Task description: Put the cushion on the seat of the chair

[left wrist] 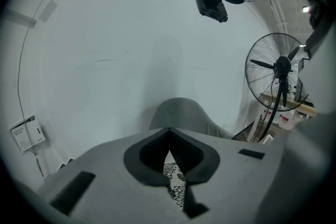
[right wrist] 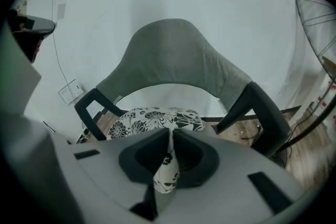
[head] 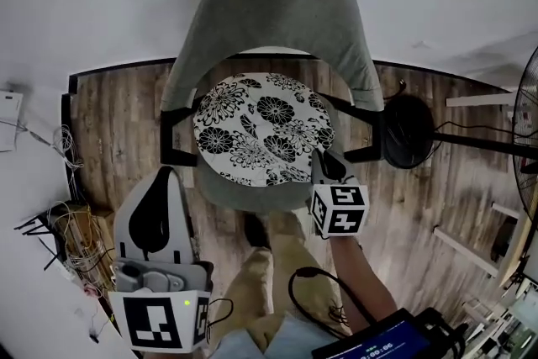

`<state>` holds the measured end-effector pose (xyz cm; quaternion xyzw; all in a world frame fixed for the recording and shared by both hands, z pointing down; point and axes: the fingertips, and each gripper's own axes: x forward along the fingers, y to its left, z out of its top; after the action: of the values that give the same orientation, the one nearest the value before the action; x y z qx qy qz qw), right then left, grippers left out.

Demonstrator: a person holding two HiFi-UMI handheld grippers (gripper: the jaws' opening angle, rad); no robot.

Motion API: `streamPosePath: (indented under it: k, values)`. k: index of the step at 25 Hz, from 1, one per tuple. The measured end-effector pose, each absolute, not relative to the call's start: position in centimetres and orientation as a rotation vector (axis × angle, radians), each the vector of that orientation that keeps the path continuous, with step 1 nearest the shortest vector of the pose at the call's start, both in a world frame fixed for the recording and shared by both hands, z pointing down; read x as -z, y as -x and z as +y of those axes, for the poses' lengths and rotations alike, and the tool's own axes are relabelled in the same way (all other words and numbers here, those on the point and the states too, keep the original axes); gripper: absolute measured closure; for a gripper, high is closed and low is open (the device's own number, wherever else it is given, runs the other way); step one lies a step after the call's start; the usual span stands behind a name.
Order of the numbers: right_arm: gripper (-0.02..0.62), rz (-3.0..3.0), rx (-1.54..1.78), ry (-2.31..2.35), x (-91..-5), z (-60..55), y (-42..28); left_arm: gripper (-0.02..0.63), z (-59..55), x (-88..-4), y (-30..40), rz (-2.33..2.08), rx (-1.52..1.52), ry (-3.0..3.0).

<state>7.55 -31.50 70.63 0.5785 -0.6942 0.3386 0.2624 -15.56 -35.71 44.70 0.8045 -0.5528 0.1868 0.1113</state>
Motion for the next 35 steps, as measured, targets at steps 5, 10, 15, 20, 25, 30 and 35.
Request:
streamPosePath:
  k: [5, 10, 15, 20, 25, 30, 35]
  values:
    - [0.504, -1.972, -0.886, -1.599, -71.6, -32.4, -8.6, 0.597, -35.2, -46.7, 14.2, -1.575, -0.578, -2.372]
    - [0.234, -2.160, -0.910, -1.574, -70.5, -30.5, -8.2, 0.597, -34.7, -47.7, 13.1, -1.522, -0.587, -2.394]
    - [0.226, -2.218, -0.950, -1.484, -71.7, -25.8, -7.6, 0.597, -33.9, -48.2, 12.2, -1.490, -0.573, -2.416]
    - [0.290, -2.139, -1.025, -1.381, -77.3, -23.4, -5.6, 0.597, -32.4, -49.8, 11.2, -1.448, -0.583, -2.438]
    - [0.420, -2.031, -1.100, -1.409, -81.4, -24.2, -5.0, 0.597, -32.0, -52.1, 11.1, -1.432, -0.608, -2.443]
    - [0.575, -2.047, -1.219, -1.379, -81.2, -23.5, -3.8, 0.597, -31.6, -52.9, 11.3, -1.423, -0.625, -2.434]
    - [0.576, -2.051, -1.511, -1.355, -79.8, -20.5, -2.2, 0.597, -31.0, -51.9, 11.6, -1.420, -0.611, -2.450]
